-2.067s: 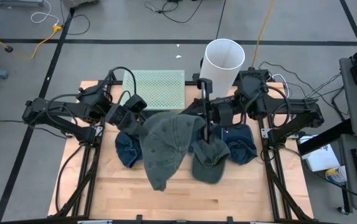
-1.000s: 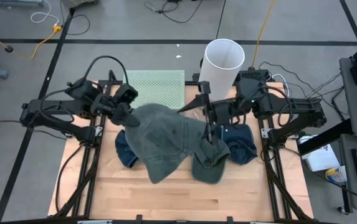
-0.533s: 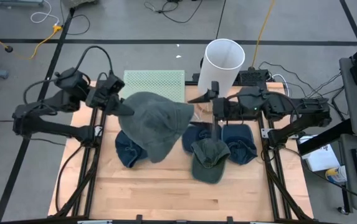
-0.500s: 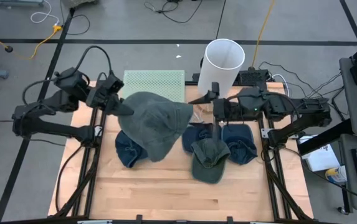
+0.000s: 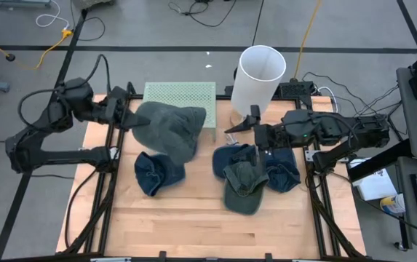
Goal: Pick & Place hat
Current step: Put the right gray cap on the shelf
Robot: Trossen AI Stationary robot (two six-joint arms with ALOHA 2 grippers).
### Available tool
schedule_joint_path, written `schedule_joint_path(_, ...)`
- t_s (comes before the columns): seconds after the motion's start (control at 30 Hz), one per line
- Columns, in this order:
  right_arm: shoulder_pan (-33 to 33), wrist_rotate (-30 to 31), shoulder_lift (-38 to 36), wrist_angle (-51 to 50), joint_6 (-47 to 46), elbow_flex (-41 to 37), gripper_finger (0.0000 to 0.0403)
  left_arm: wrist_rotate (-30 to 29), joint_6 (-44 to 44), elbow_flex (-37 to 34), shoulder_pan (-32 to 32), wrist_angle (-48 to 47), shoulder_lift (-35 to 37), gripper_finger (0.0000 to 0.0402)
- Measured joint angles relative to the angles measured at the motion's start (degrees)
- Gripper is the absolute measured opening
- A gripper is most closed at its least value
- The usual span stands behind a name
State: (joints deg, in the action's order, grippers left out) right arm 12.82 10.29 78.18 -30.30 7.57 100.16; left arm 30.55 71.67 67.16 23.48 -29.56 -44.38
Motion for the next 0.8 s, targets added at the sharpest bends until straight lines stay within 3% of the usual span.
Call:
schedule_joint_path(0.13,0.1,-0.6,0.0,0.0,-0.7,0.0,0.0291,1.2,-1.3,0.0,5.3,-0.7,-0.7,0.0007)
schedule_joint_path(0.43,0.1,-10.5,0.0,0.0,2.4,0.0,0.0290,8.2,-6.1,0.0,20.6,-0.7,-7.3,0.0007)
schedule_joint_path(0.8,0.1,-10.8,0.0,0.0,8.2,0.0,0.0288,15.3,-13.6,0.0,37.8,-2.2,-15.1,0.0007)
